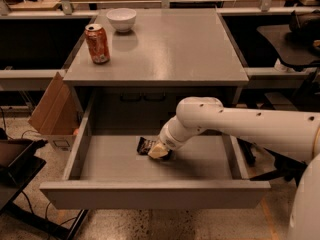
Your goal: Pick rxbar chocolate from top drawer and place on counter
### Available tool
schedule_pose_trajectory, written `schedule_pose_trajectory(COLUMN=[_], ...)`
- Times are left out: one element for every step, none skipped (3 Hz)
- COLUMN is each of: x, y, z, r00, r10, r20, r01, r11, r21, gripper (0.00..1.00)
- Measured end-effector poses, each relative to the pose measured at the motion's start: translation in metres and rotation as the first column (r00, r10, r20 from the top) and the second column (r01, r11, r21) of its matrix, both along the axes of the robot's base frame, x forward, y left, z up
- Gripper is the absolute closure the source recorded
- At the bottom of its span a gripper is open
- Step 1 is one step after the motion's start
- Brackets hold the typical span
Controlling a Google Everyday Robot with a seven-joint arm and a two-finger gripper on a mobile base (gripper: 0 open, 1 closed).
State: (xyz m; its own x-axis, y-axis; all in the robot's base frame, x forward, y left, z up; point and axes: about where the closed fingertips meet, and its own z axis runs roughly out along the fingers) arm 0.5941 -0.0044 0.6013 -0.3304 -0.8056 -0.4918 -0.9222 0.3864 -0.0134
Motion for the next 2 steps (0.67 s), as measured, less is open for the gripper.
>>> schedule_pose_trajectory(x=[0.0,0.0], y=[0.0,0.0], z=[0.0055,0.0056], r00=[1.0,1.0], r10=[0.0,0.0], r20=[0.0,0.0], r01=[0.0,0.0], r11=[1.0,1.0], r21=[0.0,0.0], gripper=[1.0,1.0])
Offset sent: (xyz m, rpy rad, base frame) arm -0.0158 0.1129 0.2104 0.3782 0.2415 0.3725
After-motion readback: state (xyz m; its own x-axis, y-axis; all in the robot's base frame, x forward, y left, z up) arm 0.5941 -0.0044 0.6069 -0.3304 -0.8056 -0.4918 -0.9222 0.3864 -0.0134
